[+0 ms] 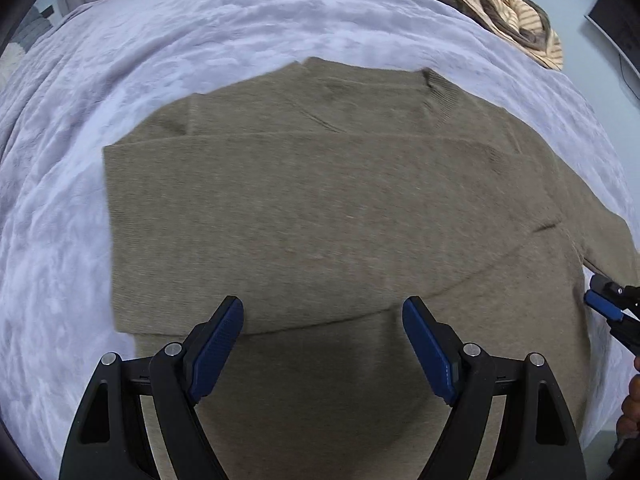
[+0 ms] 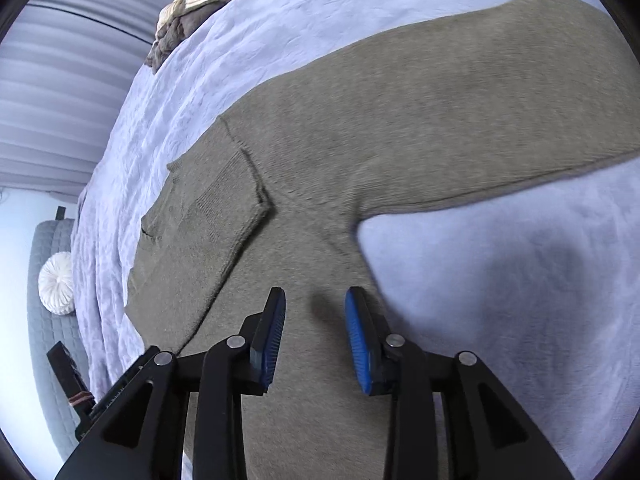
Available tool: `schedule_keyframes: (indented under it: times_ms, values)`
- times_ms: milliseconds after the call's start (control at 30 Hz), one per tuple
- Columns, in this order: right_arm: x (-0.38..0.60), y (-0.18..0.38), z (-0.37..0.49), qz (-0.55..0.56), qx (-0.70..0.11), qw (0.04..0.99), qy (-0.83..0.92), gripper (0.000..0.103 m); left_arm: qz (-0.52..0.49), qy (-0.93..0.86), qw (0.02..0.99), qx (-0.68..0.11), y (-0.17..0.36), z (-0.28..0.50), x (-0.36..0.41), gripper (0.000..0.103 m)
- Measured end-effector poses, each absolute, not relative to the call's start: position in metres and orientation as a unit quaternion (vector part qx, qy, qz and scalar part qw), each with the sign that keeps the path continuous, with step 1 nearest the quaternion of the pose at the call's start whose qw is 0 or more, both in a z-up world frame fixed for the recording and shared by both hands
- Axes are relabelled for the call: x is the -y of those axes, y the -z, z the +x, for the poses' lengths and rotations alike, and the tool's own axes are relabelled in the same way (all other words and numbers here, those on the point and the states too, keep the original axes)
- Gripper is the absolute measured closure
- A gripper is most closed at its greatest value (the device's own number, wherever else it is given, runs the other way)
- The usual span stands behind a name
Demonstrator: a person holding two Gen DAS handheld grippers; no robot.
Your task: Fold small clothes
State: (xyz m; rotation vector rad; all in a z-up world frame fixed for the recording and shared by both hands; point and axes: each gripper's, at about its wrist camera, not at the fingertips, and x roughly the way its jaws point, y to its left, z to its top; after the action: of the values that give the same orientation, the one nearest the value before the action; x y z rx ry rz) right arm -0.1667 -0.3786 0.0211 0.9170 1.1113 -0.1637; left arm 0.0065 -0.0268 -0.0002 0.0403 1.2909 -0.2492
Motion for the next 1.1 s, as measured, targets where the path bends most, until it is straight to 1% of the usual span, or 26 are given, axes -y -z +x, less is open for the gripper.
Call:
schedule_keyframes:
  times_ms: [67,133,267,367,433,567,700,867,900,933,967,1100]
  values:
    - [0.394,-0.021,-0.178,0.433,-0.499,0.745,0.089,0.068,0.019,0.128,0.786,-0.605,0.002,0.002,0.047,0.020]
    - [0.415,-0.019,-0.193,0.450,-0.487,0.740,0.113,0.065,0.021,0.139,0.781,-0.609,0.003,-0.003,0.068,0.020]
    - [0.455,-0.016,-0.221,0.484,-0.460,0.728,0.156,0.065,0.034,0.159,0.776,-0.609,0.003,-0.010,0.106,0.020]
    - [0.485,-0.016,-0.244,0.504,-0.425,0.727,0.190,0.065,0.038,0.169,0.773,-0.611,0.003,-0.010,0.127,0.020]
    - [0.509,-0.017,-0.262,0.522,-0.394,0.724,0.217,0.062,0.042,0.172,0.773,-0.609,0.001,-0.010,0.138,0.020]
    - [0.544,-0.011,-0.283,0.567,-0.345,0.707,0.245,0.062,0.048,0.178,0.772,-0.608,0.001,-0.008,0.154,0.020]
    - [0.562,-0.009,-0.283,0.581,-0.314,0.707,0.252,0.061,0.044,0.181,0.769,-0.611,0.001,-0.009,0.167,0.020]
    - [0.568,-0.011,-0.261,0.591,-0.305,0.709,0.233,0.060,0.039,0.181,0.774,-0.605,0.001,-0.004,0.174,0.020]
    - [0.568,-0.014,-0.257,0.593,-0.302,0.710,0.228,0.066,0.036,0.179,0.776,-0.604,0.000,-0.003,0.172,0.020]
    - [0.568,-0.017,-0.253,0.591,-0.301,0.714,0.224,0.086,0.031,0.176,0.778,-0.602,-0.001,-0.002,0.169,0.020]
    - [0.568,-0.023,-0.245,0.583,-0.302,0.723,0.216,0.095,0.026,0.172,0.780,-0.601,-0.003,0.000,0.165,0.020]
    - [0.552,-0.050,-0.207,0.544,-0.306,0.762,0.174,0.095,0.009,0.153,0.790,-0.594,-0.005,0.007,0.147,0.020]
